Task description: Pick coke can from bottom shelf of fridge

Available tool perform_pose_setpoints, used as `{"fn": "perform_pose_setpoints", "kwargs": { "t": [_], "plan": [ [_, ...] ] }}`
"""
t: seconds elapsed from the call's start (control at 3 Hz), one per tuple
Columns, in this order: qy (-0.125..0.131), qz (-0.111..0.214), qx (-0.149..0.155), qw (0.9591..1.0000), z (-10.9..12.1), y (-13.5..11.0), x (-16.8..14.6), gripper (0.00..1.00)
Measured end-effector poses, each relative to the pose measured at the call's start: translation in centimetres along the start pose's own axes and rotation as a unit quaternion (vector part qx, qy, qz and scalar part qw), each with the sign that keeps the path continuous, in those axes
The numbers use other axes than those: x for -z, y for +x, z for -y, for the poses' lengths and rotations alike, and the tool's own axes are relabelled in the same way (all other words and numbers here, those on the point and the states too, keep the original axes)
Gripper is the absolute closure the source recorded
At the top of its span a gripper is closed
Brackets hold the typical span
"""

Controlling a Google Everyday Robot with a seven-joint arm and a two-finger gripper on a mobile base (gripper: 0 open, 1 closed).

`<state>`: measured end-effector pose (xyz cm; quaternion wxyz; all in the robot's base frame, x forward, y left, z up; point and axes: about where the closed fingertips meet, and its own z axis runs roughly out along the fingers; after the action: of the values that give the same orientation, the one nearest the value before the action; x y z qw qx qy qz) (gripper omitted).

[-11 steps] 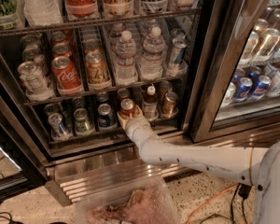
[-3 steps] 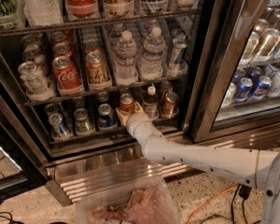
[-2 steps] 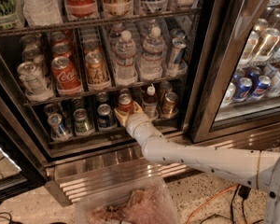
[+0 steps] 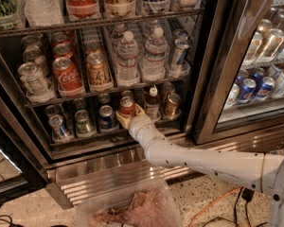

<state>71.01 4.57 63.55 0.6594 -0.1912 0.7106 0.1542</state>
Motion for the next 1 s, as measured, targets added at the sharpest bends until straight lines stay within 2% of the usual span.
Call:
{"fn": "perform_pose_setpoints", "kwargs": {
  "t": [1.0],
  "plan": [
    [-0.004,0.007,0.013,0.9999,-0.35,-0.50,0.88,1.00]
  ]
}}
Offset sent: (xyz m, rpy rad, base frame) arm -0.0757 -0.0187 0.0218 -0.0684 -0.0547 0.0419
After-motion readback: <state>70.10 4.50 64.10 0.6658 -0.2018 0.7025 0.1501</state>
